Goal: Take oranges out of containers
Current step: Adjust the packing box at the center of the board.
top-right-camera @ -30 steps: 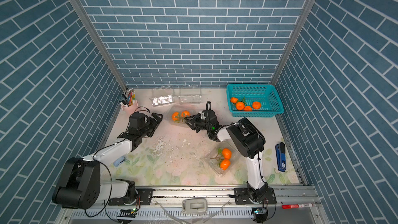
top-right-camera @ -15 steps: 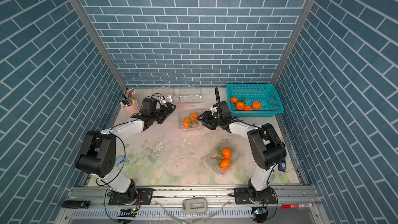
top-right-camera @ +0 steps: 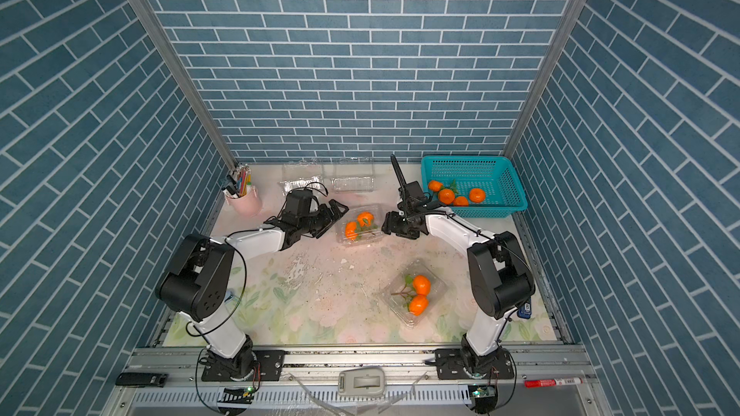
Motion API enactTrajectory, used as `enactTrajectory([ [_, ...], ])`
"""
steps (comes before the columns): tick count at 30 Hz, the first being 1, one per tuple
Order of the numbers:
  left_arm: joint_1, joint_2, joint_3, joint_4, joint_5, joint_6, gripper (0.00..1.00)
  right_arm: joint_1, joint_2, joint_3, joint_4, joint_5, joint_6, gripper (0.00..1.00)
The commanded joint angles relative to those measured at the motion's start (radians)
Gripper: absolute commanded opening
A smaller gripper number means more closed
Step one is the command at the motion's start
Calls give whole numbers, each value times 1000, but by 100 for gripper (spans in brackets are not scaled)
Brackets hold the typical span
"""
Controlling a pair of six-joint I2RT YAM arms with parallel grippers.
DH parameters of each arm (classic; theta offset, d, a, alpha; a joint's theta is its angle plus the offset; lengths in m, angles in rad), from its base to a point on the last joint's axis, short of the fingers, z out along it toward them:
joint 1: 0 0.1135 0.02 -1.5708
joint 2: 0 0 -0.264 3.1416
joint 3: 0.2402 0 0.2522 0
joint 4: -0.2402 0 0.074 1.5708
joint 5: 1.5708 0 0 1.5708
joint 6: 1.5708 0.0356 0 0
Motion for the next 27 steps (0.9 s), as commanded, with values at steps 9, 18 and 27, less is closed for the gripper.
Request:
enactTrajectory([
  [9,-50,11,-82,215,6,-106,99,-3,96,105,55,-142,-39,57],
  [18,-125,32,-98,327,-44,-197,99,-11,272,353,-1,-171,-27,55],
  [27,-145,6,-158,351,-46,-221,99,-69,317,520,-171,-13,-117,63],
])
